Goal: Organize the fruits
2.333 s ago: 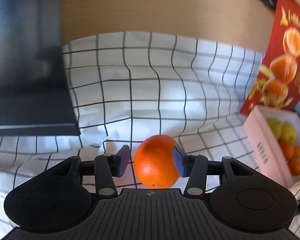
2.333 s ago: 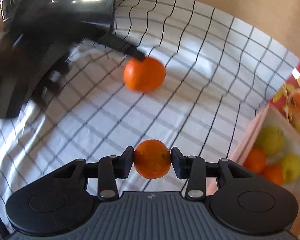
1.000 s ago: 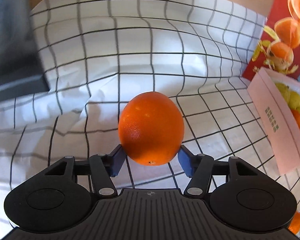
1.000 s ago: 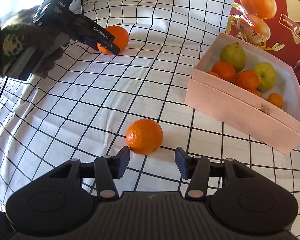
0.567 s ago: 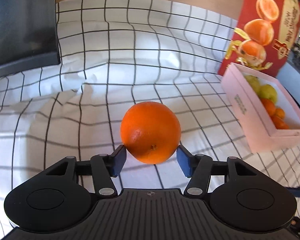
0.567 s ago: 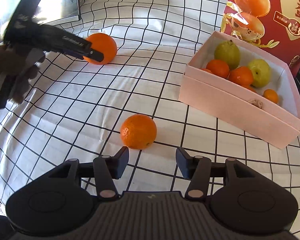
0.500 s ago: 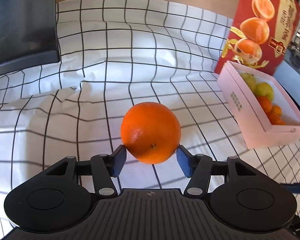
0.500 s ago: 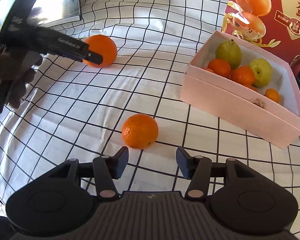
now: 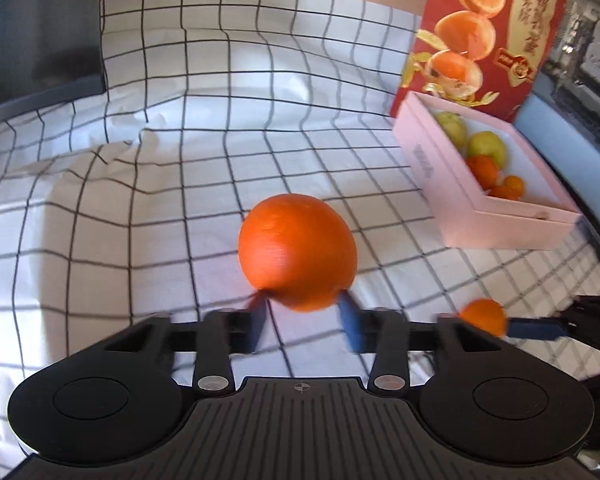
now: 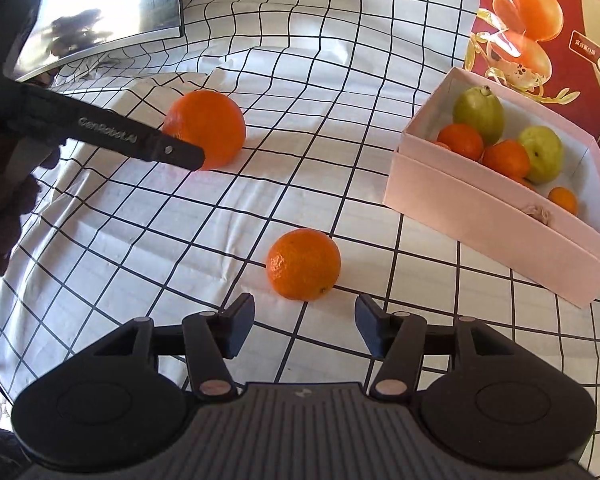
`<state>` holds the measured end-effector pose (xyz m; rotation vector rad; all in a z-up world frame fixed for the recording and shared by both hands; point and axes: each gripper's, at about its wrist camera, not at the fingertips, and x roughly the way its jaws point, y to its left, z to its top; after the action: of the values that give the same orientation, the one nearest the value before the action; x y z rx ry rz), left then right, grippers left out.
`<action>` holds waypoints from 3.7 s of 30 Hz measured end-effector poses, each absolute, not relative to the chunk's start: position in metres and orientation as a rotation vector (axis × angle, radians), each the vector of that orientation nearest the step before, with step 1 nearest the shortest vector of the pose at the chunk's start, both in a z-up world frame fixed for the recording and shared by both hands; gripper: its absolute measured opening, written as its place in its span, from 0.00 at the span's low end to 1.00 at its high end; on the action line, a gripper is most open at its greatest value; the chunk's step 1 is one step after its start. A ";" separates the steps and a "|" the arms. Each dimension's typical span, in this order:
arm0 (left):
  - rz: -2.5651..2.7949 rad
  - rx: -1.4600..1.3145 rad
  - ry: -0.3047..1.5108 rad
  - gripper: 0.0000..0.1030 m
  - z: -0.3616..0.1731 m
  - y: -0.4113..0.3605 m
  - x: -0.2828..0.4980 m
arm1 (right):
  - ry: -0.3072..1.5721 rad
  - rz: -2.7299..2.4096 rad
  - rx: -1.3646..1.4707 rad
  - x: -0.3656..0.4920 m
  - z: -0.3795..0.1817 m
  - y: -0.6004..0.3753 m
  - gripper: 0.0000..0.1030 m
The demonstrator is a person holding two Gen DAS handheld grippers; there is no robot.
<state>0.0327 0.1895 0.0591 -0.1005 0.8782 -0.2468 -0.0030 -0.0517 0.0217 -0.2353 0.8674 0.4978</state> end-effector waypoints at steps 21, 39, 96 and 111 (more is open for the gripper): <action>-0.169 0.061 0.731 0.32 0.084 0.136 0.040 | 0.832 0.492 -0.225 -0.003 0.023 -0.044 0.57; -0.062 -0.247 0.709 0.31 0.103 0.236 0.000 | 0.796 0.647 -0.275 0.067 0.018 0.065 0.79; -0.536 0.161 0.842 0.42 0.061 0.044 0.005 | 0.689 0.098 -0.044 -0.020 -0.010 -0.147 0.87; -0.503 0.132 0.923 0.47 0.040 0.037 0.021 | 0.680 0.094 -0.040 -0.024 -0.012 -0.148 0.91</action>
<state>0.0209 0.0368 0.0401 0.1323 0.9233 -0.5033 -0.0236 -0.1481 -0.0118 -0.0398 0.6800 0.0939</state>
